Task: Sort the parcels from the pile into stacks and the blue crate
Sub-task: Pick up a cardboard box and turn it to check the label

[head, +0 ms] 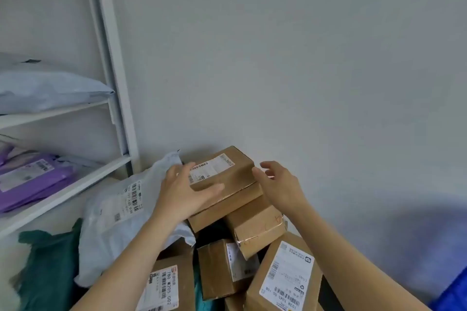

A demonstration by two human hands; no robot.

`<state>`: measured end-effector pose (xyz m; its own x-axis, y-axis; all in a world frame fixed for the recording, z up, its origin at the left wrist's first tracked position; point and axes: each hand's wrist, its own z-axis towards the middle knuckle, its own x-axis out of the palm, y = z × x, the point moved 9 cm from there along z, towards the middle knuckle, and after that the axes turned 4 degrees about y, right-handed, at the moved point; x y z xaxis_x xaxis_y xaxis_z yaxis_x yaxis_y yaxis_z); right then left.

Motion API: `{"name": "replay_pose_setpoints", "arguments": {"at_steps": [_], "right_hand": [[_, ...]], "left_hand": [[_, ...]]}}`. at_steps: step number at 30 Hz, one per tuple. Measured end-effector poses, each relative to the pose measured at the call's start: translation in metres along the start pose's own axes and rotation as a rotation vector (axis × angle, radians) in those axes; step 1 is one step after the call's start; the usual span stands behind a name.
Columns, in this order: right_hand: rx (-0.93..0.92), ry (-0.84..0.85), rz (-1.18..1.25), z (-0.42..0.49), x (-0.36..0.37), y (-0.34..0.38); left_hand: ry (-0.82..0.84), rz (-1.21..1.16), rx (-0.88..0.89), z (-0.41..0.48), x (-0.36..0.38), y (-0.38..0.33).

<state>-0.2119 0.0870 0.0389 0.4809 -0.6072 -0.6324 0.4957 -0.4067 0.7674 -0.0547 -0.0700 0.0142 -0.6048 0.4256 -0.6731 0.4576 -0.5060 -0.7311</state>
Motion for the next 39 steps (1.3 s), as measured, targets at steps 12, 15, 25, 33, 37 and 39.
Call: {"name": "replay_pose_setpoints", "arguments": {"at_steps": [12,15,25,33,37,39], "right_hand": [[0.087,0.139,0.181,0.020,0.028,-0.001],[0.098,0.087,0.244,0.015,0.022,0.001],[0.207,-0.086,0.580,-0.002,0.010,0.002],[0.434,-0.084,0.747,-0.023,0.008,-0.015],[0.494,0.110,0.770,-0.039,0.014,-0.013],[0.479,0.215,0.794,-0.049,0.018,-0.010]], "left_hand": [[-0.034,-0.121,-0.079,0.016,0.003,0.013],[-0.078,-0.136,-0.060,0.012,-0.001,0.011],[-0.296,-0.244,0.050,-0.007,-0.026,-0.009],[-0.414,-0.451,0.134,-0.025,-0.038,-0.018],[-0.431,-0.594,0.097,-0.028,-0.035,-0.011],[-0.443,-0.687,0.053,-0.028,-0.034,-0.003]]}}
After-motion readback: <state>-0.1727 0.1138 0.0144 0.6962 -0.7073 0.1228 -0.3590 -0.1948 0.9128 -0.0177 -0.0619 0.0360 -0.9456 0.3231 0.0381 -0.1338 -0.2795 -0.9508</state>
